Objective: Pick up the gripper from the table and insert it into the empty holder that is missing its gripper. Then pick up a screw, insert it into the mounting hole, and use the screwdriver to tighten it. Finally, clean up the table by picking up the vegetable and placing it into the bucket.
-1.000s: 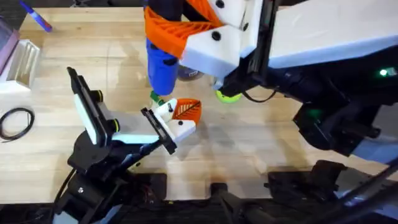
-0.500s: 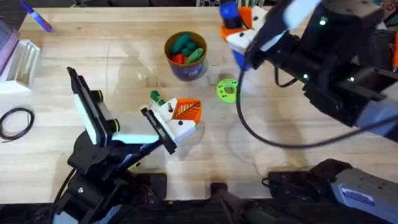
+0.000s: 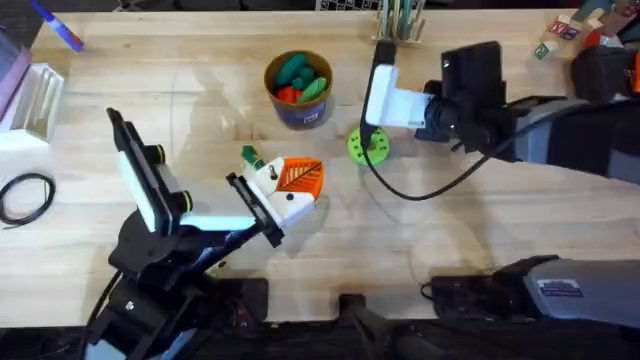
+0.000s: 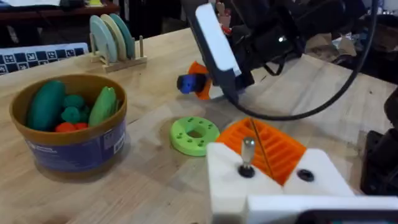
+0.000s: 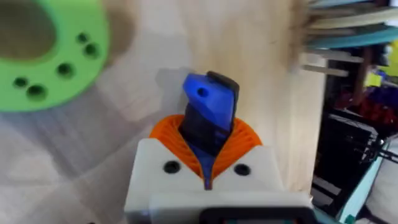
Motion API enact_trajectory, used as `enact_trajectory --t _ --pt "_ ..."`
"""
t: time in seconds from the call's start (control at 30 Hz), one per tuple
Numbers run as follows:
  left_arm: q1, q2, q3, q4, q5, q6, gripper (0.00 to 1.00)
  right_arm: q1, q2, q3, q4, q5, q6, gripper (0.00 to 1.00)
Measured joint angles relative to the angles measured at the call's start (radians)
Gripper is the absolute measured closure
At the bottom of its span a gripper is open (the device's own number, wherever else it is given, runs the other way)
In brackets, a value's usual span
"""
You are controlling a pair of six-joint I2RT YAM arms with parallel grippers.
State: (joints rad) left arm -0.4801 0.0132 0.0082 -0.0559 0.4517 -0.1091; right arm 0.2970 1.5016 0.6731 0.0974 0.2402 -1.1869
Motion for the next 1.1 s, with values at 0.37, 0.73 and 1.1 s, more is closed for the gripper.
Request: enact_trajectory --t 0.37,0.73,1.1 --pt "0.000 0.000 0.000 0.000 0.000 0.000 0.965 0.005 0.042 0.036 -0.115 0.026 -0.042 0.753" --pt "0.000 0.000 0.000 0.000 -0.002 -0.003 0.025 0.013 0.009 0.069 -0.212 0.051 0.165 0.105" --pt "0.000 0.000 0.000 0.029 -0.035 -0.003 0.015 0.014 -0.063 0.156 -0.430 0.039 0.387 0.102"
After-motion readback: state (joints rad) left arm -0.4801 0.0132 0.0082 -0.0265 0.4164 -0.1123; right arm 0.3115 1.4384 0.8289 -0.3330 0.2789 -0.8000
